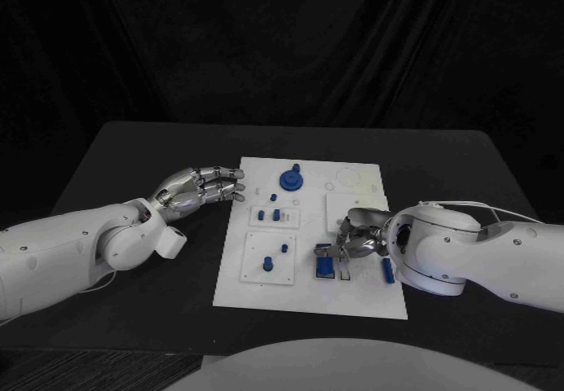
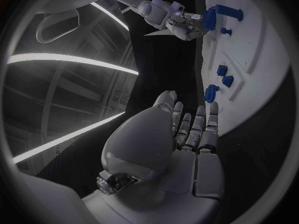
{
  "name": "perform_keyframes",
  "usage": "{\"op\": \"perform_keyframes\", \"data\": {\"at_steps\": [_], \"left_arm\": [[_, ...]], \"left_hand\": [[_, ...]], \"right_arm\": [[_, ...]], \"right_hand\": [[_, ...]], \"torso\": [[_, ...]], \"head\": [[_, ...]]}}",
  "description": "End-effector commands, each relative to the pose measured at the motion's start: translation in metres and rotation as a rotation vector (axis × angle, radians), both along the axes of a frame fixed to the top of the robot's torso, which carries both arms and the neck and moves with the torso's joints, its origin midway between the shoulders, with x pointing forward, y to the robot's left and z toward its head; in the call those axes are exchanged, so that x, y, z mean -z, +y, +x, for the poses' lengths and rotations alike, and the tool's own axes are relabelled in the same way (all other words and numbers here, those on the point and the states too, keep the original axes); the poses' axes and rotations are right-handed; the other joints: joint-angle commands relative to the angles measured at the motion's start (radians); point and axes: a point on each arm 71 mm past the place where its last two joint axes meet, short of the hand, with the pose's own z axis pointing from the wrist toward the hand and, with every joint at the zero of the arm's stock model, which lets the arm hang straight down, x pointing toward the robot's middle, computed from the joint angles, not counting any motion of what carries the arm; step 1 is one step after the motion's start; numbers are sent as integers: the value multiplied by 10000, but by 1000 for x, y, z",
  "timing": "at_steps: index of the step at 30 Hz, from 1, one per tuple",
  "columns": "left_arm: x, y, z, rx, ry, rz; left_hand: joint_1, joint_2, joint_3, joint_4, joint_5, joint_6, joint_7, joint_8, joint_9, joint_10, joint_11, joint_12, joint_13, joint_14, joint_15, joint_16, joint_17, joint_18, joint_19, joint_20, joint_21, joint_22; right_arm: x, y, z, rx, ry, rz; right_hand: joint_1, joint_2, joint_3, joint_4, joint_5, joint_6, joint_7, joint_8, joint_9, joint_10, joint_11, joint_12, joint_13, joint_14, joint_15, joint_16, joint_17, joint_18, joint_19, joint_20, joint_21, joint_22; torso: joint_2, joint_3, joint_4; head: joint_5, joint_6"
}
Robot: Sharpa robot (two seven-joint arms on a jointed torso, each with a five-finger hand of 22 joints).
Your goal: Assemble the parts on the task board
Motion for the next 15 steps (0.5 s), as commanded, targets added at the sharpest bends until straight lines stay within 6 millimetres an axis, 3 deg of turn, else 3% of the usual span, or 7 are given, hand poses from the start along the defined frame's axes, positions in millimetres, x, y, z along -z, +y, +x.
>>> {"op": "perform_keyframes", "data": {"at_steps": [1,4,6,10,12,15], "left_arm": [[0,-2,-1,137,89,-151],[1,-2,-1,150,114,-140],[1,-2,-1,155,130,-131],[1,-2,-1,163,155,-121],[1,-1,-1,154,152,-122],[1,0,-2,128,130,-127]], "left_hand": [[-84,-20,17,-21,35,81,185,-45,-13,-7,59,-40,-14,-9,92,32,-5,-78,71,-16,36,-17],[-84,-20,17,-21,35,81,185,-45,-13,-7,59,-40,-14,-9,92,32,-5,-78,71,-16,36,-17],[-91,-19,23,-26,36,84,191,-51,-14,-6,68,-45,-15,2,108,40,-4,-84,75,-15,39,-17],[-91,-19,23,-26,36,84,191,-51,-14,-6,68,-45,-15,2,108,40,-4,-84,75,-15,39,-17],[-98,-19,30,-30,37,88,197,-55,-15,-2,77,-31,-13,12,120,47,-3,-89,79,-14,41,-17],[-100,-18,33,-33,38,90,198,-56,-15,1,81,-19,-11,17,124,50,-3,-91,81,-14,42,-17]], "right_arm": [[0,1,-2,26,-74,129],[-1,1,-2,9,-73,150],[-1,0,-2,33,-95,175],[-3,-3,-1,182,-352,467],[-7,-5,0,282,-791,987],[-14,-9,2,313,-1588,1855]], "right_hand": [[245,205,89,-11,1229,13,-81,79,113,1042,-13,26,2635,714,30,21,744,86,443,-8,8,2095],[243,207,86,-11,1248,14,-82,81,117,1042,-13,26,2635,716,29,26,754,82,449,-8,23,2099],[66,1,-114,15,-15,-11,-78,112,204,1042,-11,26,2635,711,28,19,740,88,440,-14,-4,2091],[-210,-132,-190,43,-765,-60,-65,115,263,1042,0,26,2635,716,37,32,761,85,446,-7,7,2096],[-199,-82,-139,31,-801,-300,-13,-2,242,1042,36,26,2635,732,59,78,835,75,459,5,43,2107],[330,-10,24,8,-291,-862,136,-296,47,1042,161,26,2635,770,150,194,1013,47,500,70,159,2143]], "torso": [[-3,2,-1],[-1,2,0],[-1,2,0],[-2,4,-4],[1,2,-3],[7,-1,0]], "head": [[-8,-1],[-8,-1],[-6,-1],[31,-1],[58,-1],[65,-1]]}}
